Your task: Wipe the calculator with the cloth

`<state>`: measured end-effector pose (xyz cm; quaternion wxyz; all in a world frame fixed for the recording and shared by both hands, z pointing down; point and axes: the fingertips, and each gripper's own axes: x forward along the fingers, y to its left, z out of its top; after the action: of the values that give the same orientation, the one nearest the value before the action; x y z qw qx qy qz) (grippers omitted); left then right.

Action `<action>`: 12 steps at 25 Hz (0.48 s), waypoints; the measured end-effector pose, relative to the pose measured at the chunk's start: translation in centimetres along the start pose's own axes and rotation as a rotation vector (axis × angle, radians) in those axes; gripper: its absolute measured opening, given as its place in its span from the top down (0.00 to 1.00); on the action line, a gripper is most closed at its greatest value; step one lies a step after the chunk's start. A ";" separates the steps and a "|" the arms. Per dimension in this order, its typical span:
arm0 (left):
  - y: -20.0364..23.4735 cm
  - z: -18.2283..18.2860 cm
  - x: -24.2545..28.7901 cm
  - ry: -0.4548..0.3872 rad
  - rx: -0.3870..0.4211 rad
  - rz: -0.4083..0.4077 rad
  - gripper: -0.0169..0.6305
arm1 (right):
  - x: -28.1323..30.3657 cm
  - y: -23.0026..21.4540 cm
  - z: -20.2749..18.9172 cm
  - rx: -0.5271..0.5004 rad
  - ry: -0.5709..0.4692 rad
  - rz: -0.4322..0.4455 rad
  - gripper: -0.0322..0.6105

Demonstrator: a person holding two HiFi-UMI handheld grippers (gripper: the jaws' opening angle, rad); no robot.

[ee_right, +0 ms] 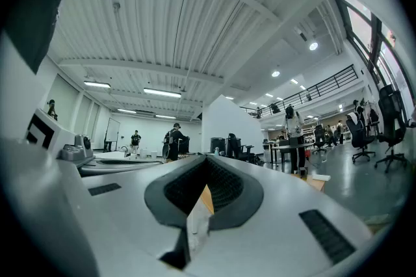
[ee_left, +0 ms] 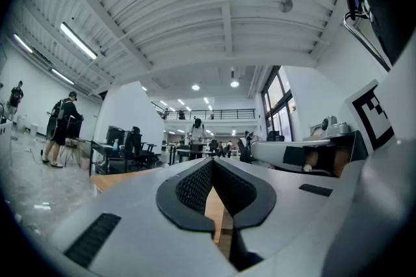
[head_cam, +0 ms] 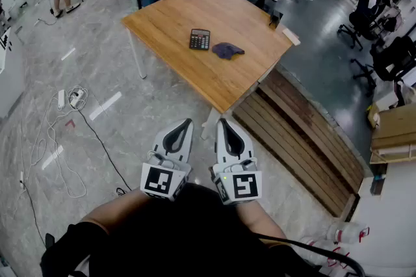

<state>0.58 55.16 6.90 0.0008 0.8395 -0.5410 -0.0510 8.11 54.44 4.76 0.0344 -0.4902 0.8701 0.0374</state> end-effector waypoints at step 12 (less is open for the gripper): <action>-1.7 -1.0 3.1 0.019 0.007 0.002 0.96 | -0.7 -4.1 -1.5 0.023 0.033 -0.029 0.93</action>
<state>3.47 52.98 7.54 0.0031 0.8394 -0.5420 -0.0409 11.96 52.73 6.21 0.0262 -0.5030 0.8637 0.0189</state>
